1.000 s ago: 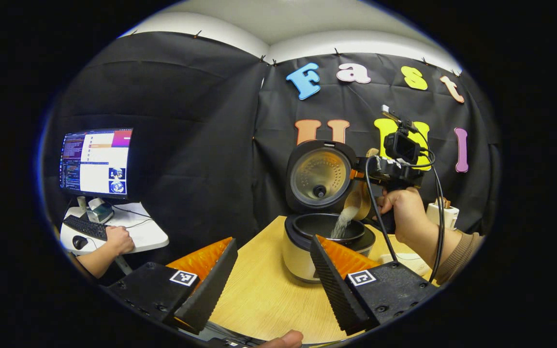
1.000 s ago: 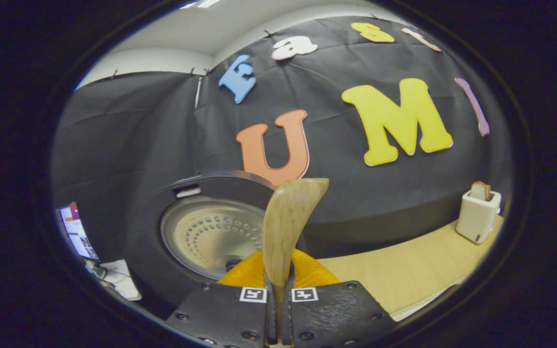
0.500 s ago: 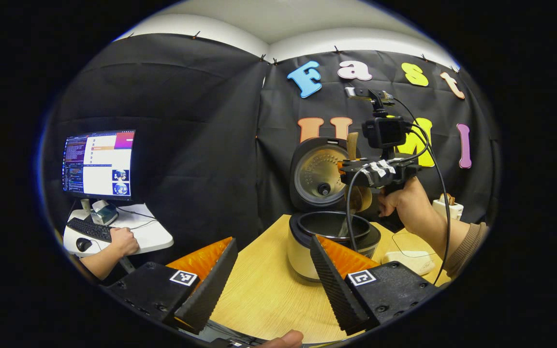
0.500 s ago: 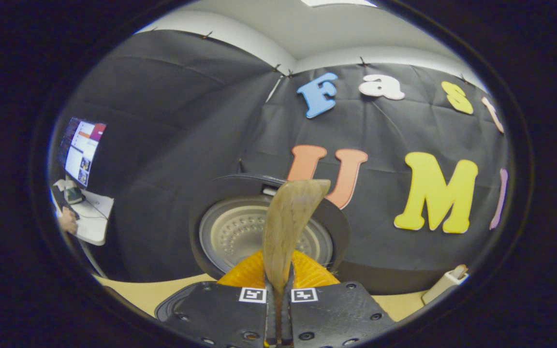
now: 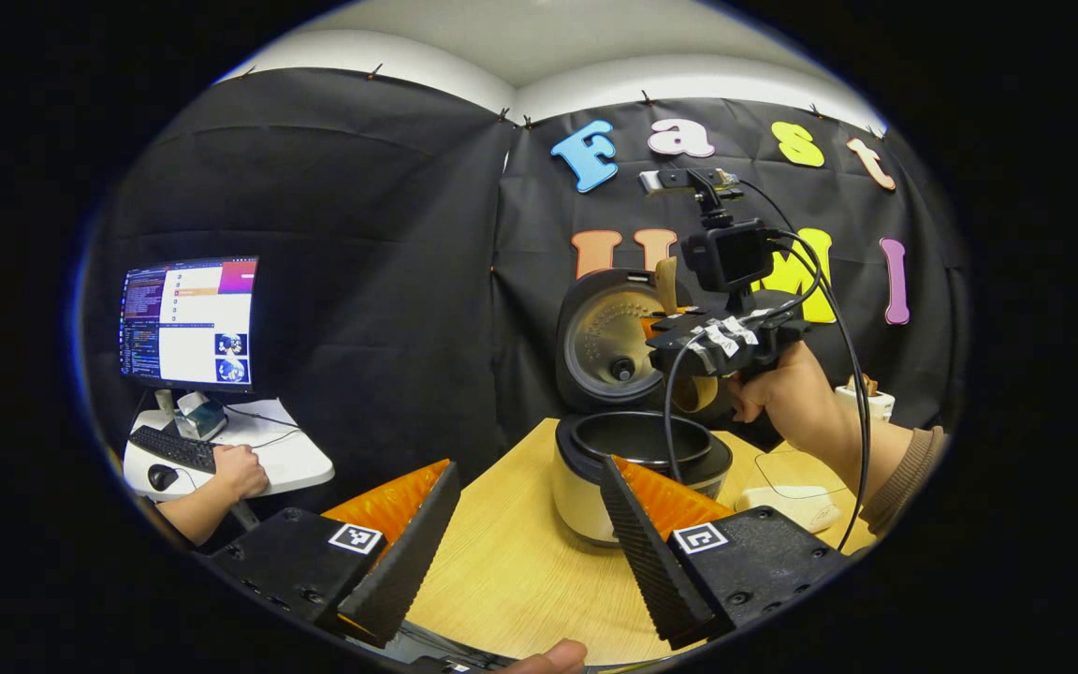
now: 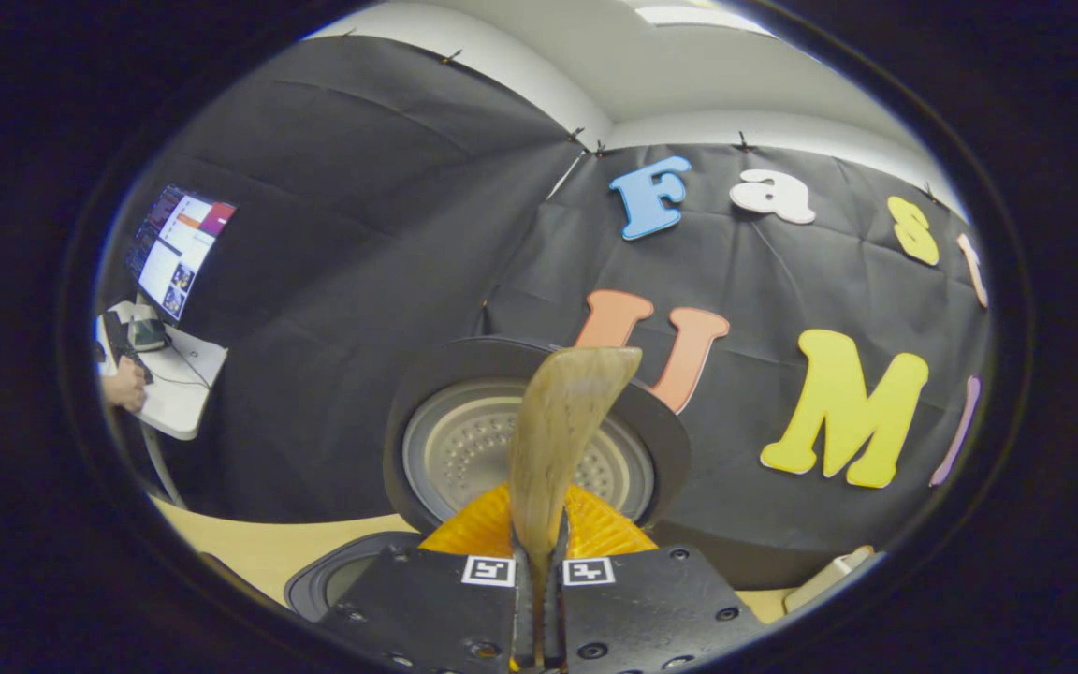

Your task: Close the left gripper, press the button to open the rice cooker; take a wooden spoon from the chopstick holder with the right hand, scoop a spoonful of rice and pour it into the rice cooker, then put the wooden spoon back into the chopstick holder.

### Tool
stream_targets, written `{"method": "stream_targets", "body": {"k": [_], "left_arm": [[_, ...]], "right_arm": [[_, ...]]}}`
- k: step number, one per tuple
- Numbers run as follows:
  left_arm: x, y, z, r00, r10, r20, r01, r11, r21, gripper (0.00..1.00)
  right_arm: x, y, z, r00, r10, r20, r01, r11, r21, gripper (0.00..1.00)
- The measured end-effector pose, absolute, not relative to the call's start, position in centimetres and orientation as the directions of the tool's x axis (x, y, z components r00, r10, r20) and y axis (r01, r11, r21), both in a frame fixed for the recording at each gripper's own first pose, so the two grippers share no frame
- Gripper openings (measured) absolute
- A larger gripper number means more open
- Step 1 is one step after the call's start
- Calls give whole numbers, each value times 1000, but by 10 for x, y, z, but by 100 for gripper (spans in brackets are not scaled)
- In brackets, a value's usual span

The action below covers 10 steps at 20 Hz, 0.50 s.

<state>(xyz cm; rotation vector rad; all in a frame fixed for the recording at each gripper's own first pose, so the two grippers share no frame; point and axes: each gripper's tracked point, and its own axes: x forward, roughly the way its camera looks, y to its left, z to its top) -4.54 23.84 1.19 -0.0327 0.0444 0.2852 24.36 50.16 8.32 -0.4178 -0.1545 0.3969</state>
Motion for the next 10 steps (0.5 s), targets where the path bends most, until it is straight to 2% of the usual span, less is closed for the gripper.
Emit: {"method": "stream_targets", "body": {"k": [3,10], "left_arm": [[-44,237,11,957,286,-51,-288,957,-25,97],[-40,221,12,963,265,-50,-266,964,2,97]], "right_arm": [[237,479,92,921,382,79,-321,857,-404,7],[236,380,129,947,288,139,-230,915,-331,5]]}}
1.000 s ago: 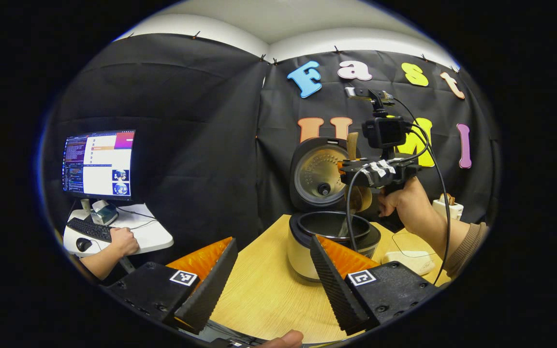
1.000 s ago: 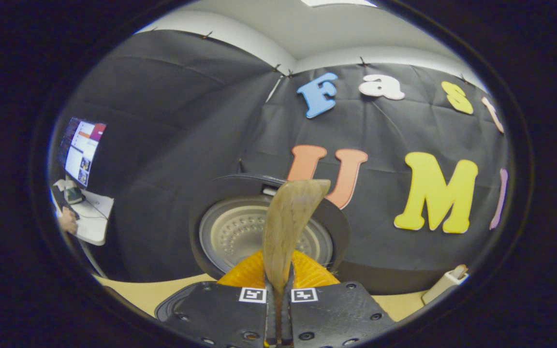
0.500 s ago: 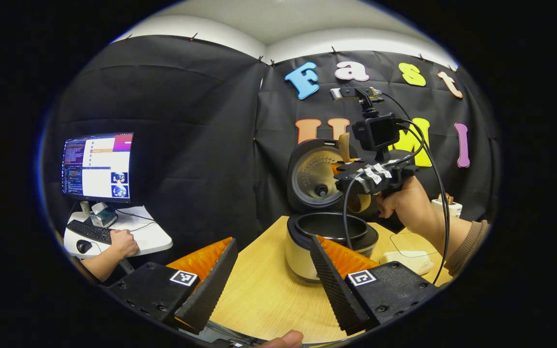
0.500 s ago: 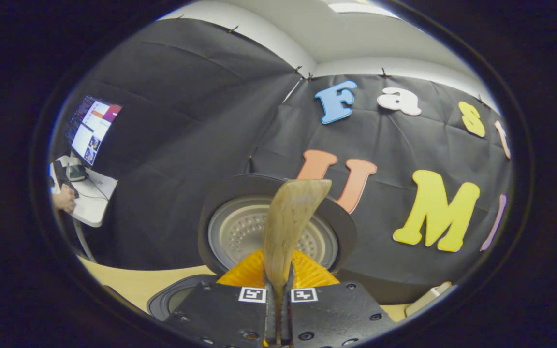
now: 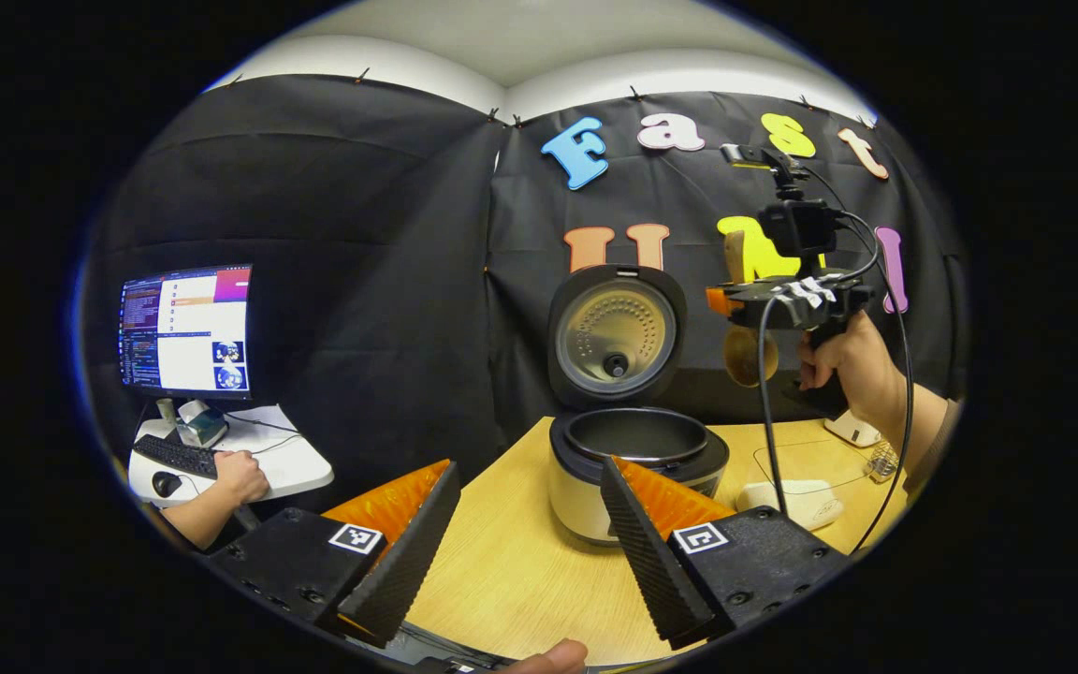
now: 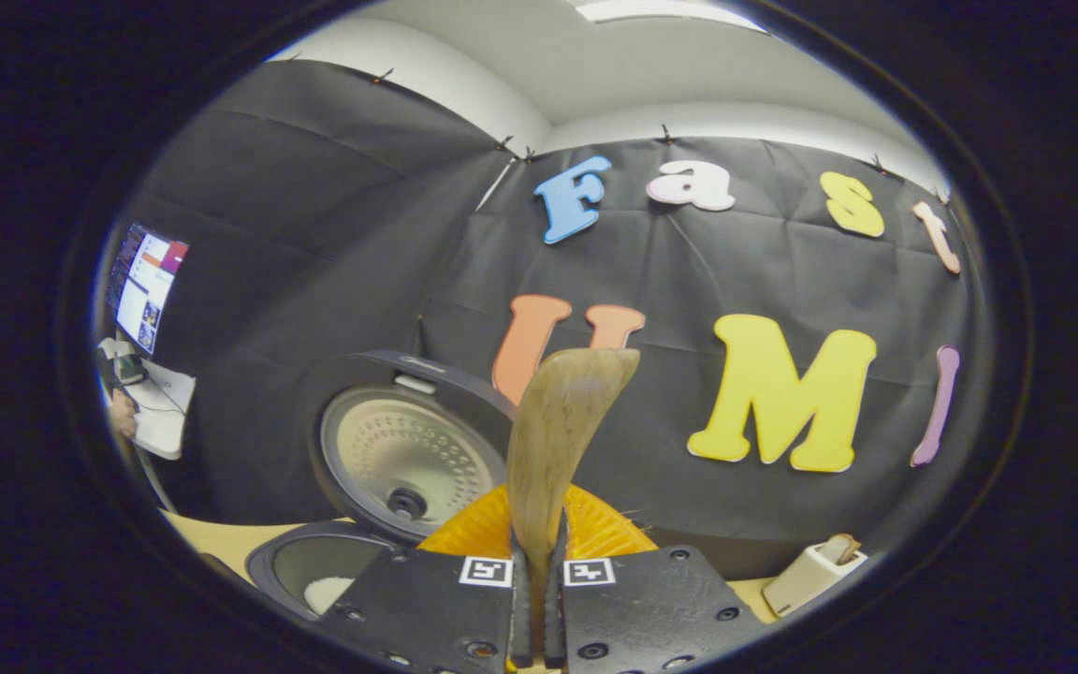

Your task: Close the left gripper, press the button to open the rice cooker; take a wooden spoon from the chopstick holder with the right hand, scoop a spoonful of rice and pour it into the rice cooker, then put the wooden spoon back into the chopstick holder.

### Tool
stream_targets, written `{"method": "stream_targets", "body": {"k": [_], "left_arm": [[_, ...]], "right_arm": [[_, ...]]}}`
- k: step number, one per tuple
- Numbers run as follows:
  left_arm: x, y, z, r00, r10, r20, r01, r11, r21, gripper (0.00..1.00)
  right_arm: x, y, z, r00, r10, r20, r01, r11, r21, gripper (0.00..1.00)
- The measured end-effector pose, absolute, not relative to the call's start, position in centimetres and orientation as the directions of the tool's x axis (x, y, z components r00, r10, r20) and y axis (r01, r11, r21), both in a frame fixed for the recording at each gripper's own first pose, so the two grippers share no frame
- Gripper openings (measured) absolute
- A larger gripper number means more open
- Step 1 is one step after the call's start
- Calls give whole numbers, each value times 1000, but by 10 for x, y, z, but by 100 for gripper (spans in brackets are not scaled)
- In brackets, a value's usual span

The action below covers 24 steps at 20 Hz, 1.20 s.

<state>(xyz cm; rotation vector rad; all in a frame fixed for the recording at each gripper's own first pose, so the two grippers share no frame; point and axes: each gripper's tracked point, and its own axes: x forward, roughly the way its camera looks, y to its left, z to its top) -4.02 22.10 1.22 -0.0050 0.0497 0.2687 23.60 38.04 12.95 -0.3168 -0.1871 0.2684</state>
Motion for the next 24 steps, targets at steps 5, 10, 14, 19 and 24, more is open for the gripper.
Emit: {"method": "stream_targets", "body": {"k": [5,10,14,19,24], "left_arm": [[-38,212,15,964,261,-42,-262,965,-1,97],[-36,203,14,967,250,-41,-251,968,3,97],[-35,205,10,964,259,-52,-258,966,23,96],[-32,209,6,960,272,-65,-271,962,15,97],[-29,204,3,961,267,-73,-267,964,7,97]], "right_arm": [[234,294,140,967,199,157,-140,936,-323,5],[239,198,139,984,100,148,-53,955,-293,5],[239,119,125,992,14,126,20,962,-272,5],[241,26,100,991,-102,89,121,963,-239,7],[241,-38,69,987,-159,28,161,971,-177,9]]}}
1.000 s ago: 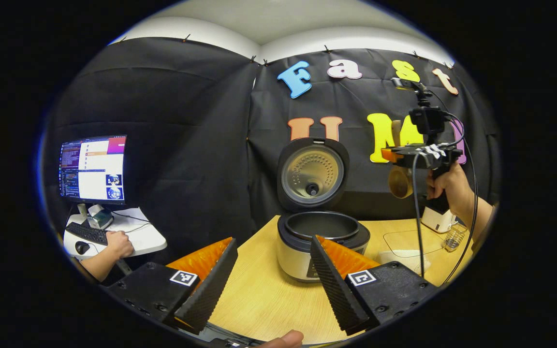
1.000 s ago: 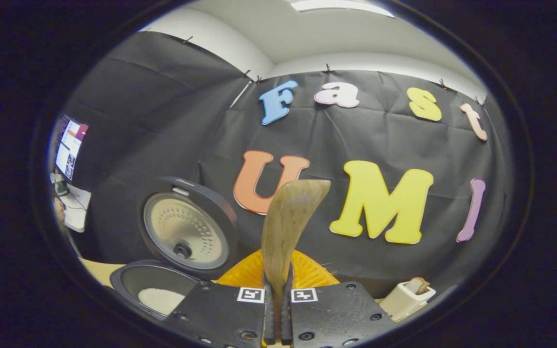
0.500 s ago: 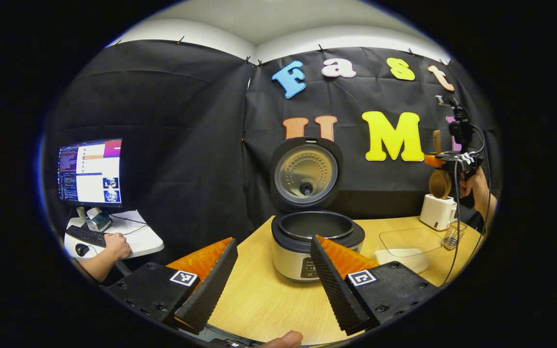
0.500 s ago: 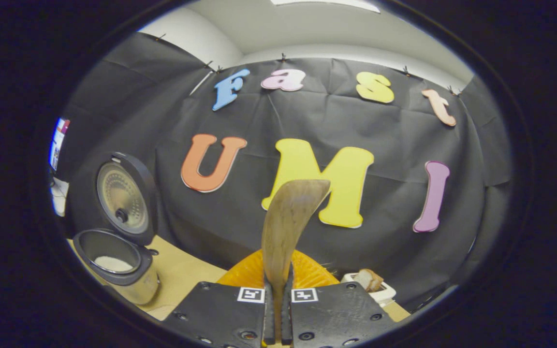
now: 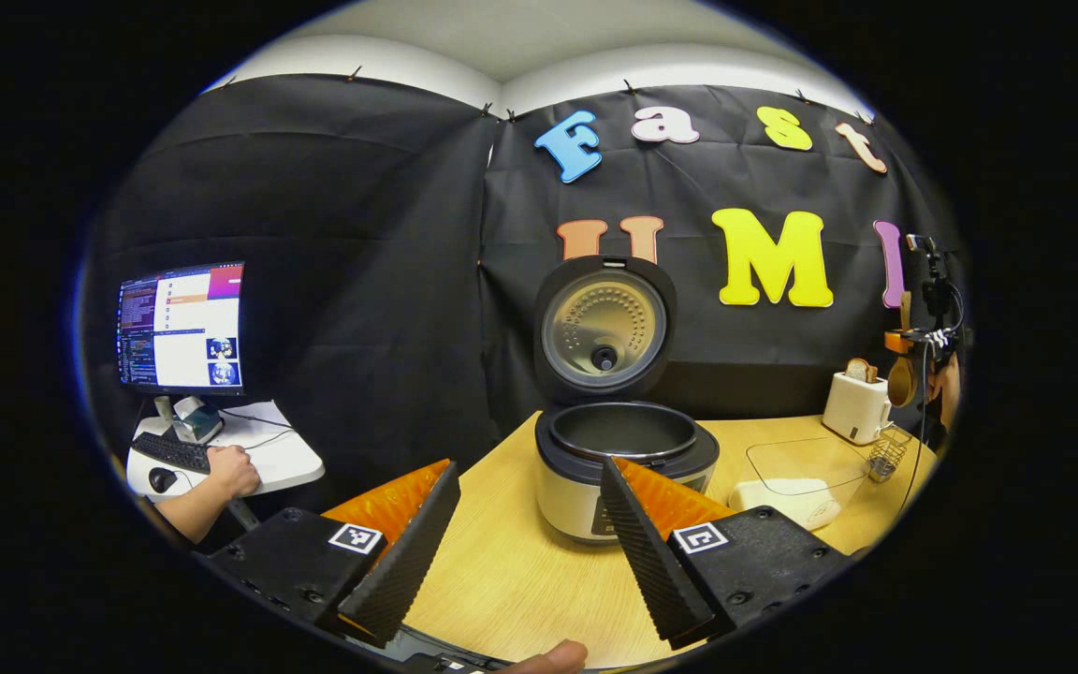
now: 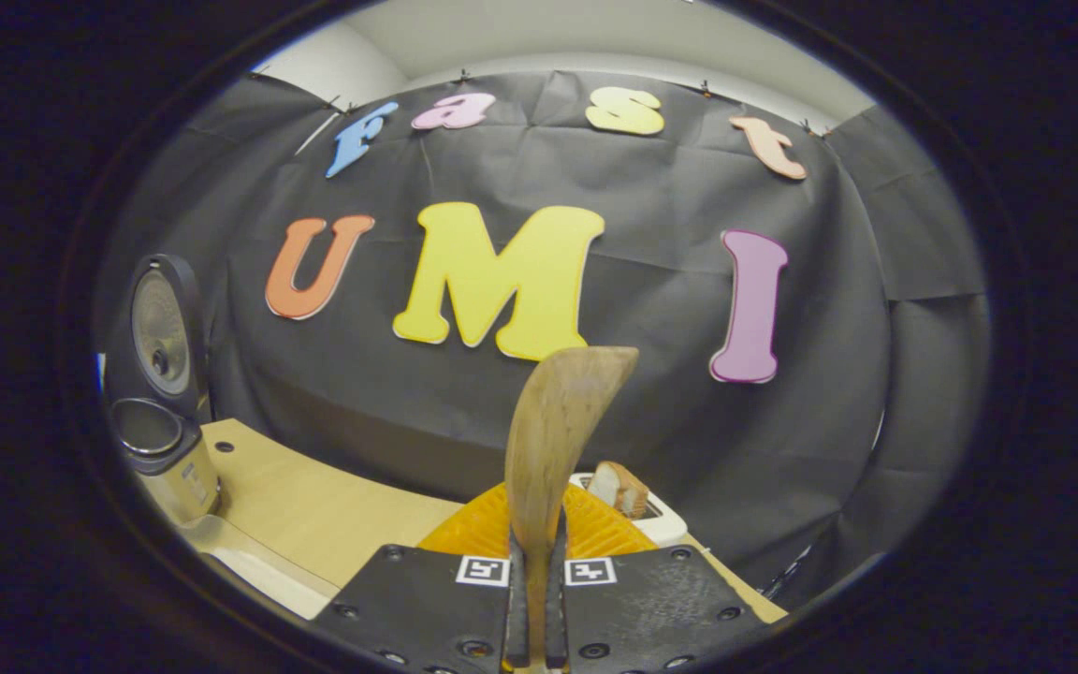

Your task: Close the left gripper, press the button to open the rice cooker; take a wooden spoon from the chopstick holder with the right hand, scoop a spoonful of rice and pour it into the rice cooker, then put the wooden spoon back into the chopstick holder.

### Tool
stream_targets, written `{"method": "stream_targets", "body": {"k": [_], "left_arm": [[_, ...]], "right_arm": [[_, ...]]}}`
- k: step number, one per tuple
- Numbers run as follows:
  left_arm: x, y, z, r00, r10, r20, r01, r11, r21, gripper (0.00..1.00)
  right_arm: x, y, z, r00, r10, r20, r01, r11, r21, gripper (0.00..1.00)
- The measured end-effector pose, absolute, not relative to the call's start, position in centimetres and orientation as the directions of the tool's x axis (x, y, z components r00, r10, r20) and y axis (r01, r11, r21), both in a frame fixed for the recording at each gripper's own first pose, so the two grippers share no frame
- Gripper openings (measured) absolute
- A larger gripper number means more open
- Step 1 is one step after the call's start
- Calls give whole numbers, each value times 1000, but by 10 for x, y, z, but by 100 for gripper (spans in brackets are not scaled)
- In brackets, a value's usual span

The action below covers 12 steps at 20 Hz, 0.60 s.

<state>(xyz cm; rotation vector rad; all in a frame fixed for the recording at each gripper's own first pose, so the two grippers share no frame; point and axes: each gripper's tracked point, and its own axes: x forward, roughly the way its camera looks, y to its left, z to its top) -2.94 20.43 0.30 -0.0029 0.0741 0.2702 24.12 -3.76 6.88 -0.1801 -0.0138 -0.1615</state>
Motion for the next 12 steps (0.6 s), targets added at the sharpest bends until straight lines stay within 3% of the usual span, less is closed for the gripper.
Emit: {"method": "stream_targets", "body": {"k": [12], "left_arm": [[-30,199,4,965,254,-67,-254,967,13,96]], "right_arm": [[238,-100,-11,975,-164,-147,164,986,-11,7]]}}
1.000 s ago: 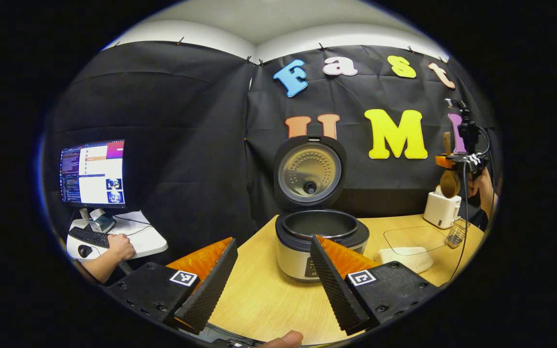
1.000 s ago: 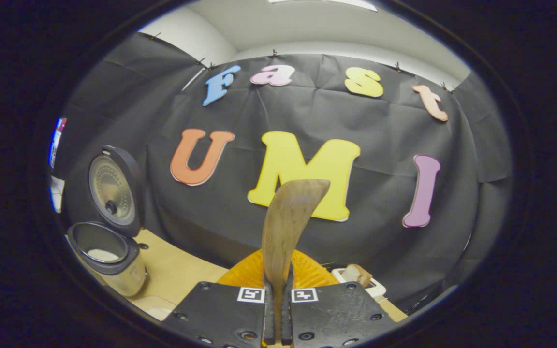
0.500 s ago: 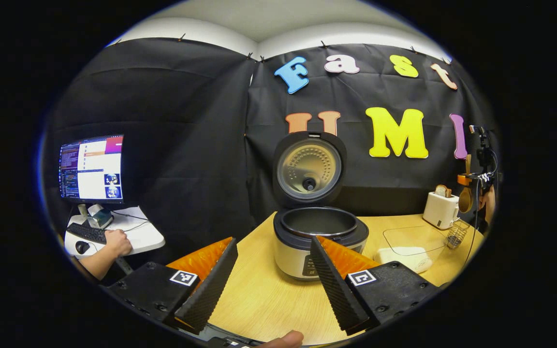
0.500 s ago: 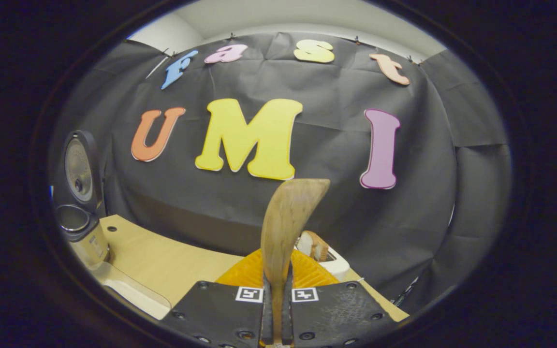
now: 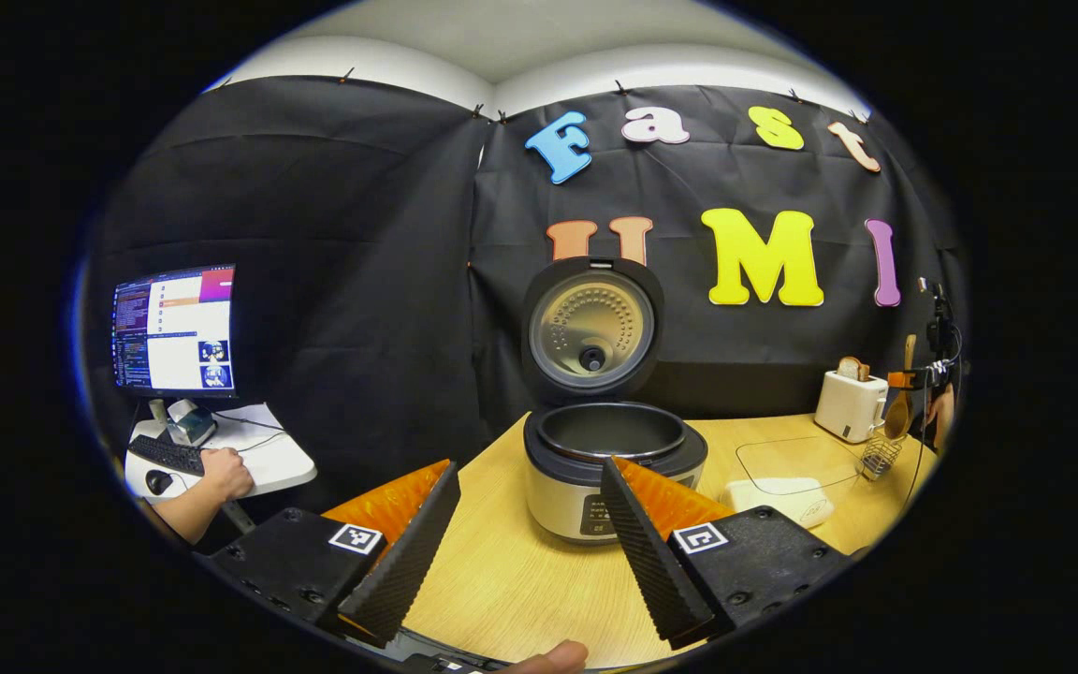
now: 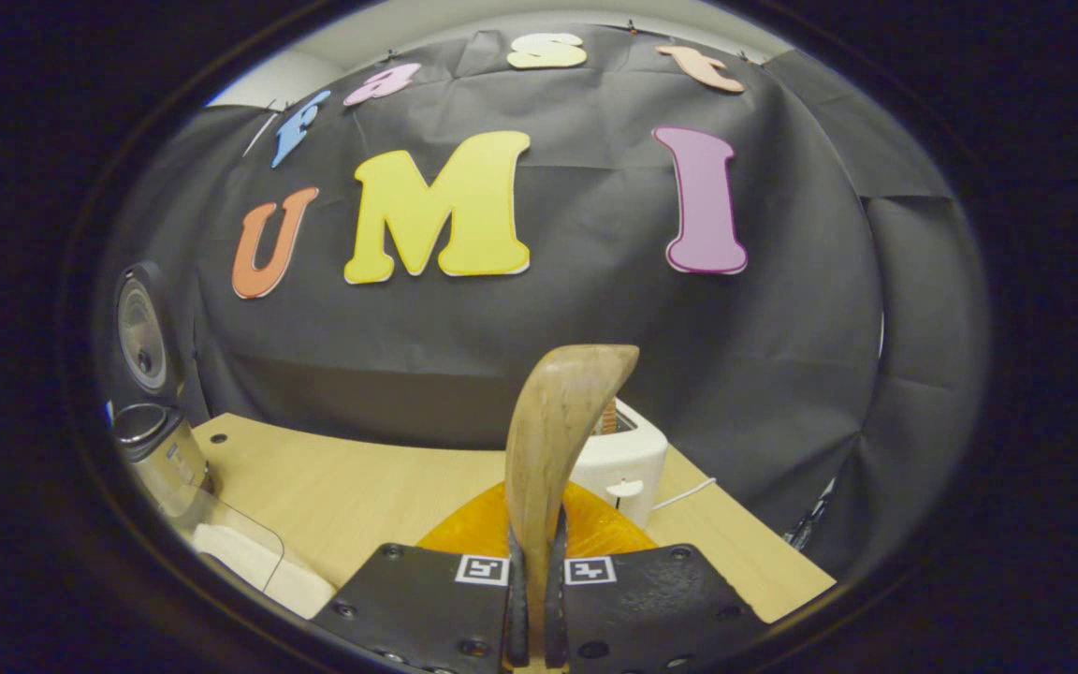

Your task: Close the left gripper, press the button to open the rice cooker; take a wooden spoon from the chopstick holder with the right hand, scoop a spoonful of rice and pour it into the rice cooker, then put the wooden spoon back into the chopstick holder.

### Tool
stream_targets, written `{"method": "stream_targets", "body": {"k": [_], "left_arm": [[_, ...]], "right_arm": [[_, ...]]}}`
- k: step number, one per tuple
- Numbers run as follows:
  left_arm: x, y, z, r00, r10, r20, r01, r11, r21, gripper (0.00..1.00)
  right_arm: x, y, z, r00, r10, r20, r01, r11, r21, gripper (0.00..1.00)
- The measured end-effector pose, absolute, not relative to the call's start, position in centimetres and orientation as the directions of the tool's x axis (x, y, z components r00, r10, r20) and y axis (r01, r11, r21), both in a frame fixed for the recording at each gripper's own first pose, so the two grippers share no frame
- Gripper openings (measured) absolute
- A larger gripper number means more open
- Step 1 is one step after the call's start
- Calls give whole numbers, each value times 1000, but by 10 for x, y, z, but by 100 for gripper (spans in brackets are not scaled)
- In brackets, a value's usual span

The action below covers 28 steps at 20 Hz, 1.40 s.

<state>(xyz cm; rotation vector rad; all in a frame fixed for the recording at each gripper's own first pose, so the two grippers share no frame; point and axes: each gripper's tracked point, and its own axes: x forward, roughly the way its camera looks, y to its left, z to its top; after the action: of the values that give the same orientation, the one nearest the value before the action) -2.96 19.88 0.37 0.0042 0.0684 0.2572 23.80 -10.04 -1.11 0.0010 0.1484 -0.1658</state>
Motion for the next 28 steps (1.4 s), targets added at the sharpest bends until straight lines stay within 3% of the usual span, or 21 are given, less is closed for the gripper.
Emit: {"method": "stream_targets", "body": {"k": [1,10,13,16,17,22,23,28], "left_arm": [[-29,200,3,963,258,-71,-258,966,10,96],[-27,194,3,967,246,-69,-246,969,12,97],[-27,189,3,968,240,-72,-240,971,12,97],[-26,185,3,970,234,-71,-234,972,2,97],[-26,183,3,970,233,-73,-234,972,-5,97],[-23,166,5,976,208,-68,-208,978,1,97],[-22,163,5,978,198,-62,-199,980,1,97],[-14,160,-4,978,193,-84,-197,979,-43,97]], "right_arm": [[237,-104,-14,974,-168,-154,169,986,-4,11],[231,-102,-22,968,-157,-193,158,987,-12,13],[227,-100,-24,967,-151,-206,151,988,-16,26],[221,-103,-7,972,-174,-157,173,985,-18,35],[218,-103,-1,973,-186,-139,184,983,-27,42],[206,-107,21,973,-220,-75,216,974,-67,55],[204,-106,21,974,-215,-76,211,976,-57,65],[186,-86,13,983,-147,-107,146,989,-11,67]]}}
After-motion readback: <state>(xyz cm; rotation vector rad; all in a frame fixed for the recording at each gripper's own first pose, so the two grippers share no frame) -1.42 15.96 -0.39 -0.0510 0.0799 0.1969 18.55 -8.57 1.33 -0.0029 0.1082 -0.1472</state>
